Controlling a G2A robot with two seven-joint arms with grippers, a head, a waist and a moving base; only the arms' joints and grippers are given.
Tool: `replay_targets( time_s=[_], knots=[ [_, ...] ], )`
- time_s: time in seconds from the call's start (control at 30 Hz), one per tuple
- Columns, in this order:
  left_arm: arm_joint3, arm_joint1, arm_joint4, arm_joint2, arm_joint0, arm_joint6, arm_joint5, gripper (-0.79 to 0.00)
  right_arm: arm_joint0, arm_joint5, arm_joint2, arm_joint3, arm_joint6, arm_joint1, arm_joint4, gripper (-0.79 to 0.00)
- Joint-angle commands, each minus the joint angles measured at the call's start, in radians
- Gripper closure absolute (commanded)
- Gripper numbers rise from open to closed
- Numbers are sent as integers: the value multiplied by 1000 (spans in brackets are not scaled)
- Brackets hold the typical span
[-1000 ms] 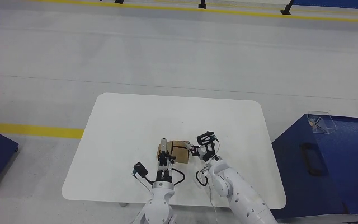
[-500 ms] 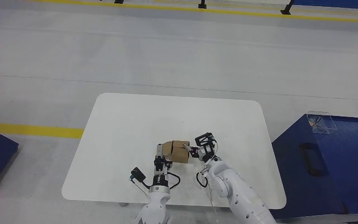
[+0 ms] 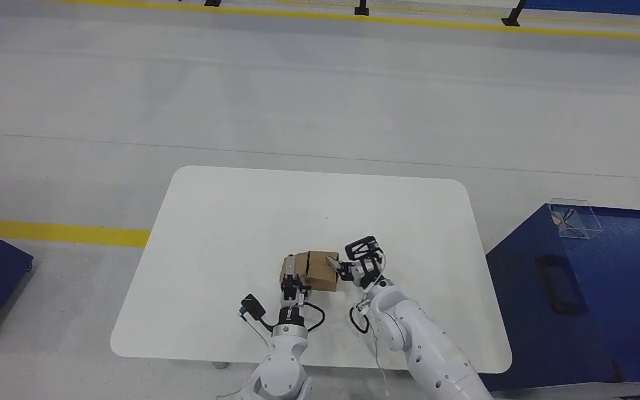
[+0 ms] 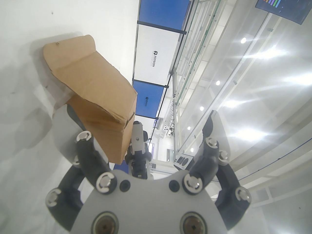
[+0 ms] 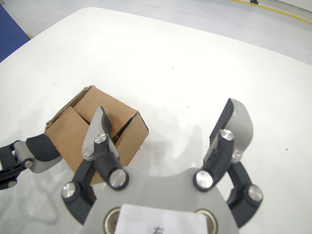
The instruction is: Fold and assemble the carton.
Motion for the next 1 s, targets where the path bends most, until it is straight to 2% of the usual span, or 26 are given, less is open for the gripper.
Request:
replay_targets(
  time_s=[0.0,0.43,0.63,0.97],
  knots=[
    [24,-3,-14,-4,-14,-4,-7,-785,0,2,1,1,2,-1,-2,-785],
    [134,-22,-61,-20,-80,-17,-92,-785,2,2,3,11,8,-11,-27,-785],
    [168,-29,-58,-32,-115,3,-102,-785,1,0,6,12,10,-14,-39,-785],
    [158,-35,-4,-53,-127,54,-96,-785,-1,-3,19,9,14,-18,-50,-785]
  ],
)
